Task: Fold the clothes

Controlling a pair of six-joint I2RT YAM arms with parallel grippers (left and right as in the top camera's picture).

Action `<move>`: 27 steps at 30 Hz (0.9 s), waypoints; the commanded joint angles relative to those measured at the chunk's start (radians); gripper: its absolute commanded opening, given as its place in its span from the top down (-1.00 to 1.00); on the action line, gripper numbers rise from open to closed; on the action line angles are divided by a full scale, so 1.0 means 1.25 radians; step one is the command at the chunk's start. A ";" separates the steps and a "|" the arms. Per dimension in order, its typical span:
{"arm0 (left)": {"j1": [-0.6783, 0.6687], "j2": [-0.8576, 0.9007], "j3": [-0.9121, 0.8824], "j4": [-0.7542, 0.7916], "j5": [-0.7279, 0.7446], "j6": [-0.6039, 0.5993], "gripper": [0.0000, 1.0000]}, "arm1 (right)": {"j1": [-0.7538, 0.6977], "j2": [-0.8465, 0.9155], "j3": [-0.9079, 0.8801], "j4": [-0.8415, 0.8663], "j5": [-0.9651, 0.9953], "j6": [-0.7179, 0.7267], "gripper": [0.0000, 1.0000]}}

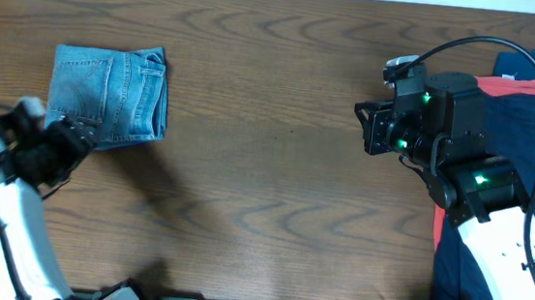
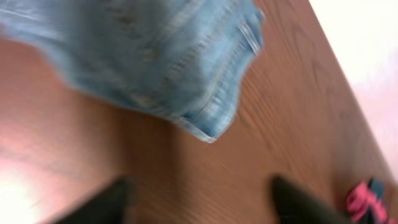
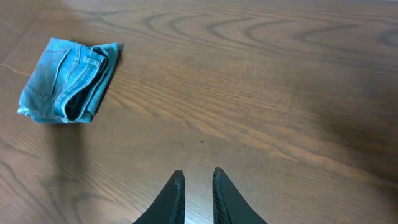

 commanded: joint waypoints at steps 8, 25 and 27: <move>-0.248 0.221 0.007 0.254 -0.159 0.117 0.88 | 0.003 0.001 0.002 -0.004 0.032 0.024 0.71; -0.179 0.452 0.018 0.442 -0.293 0.056 0.88 | 0.003 0.016 0.002 -0.016 0.089 0.023 0.71; -0.165 0.452 0.031 0.444 -0.292 0.056 0.88 | 0.003 0.017 0.002 -0.020 0.089 0.023 0.72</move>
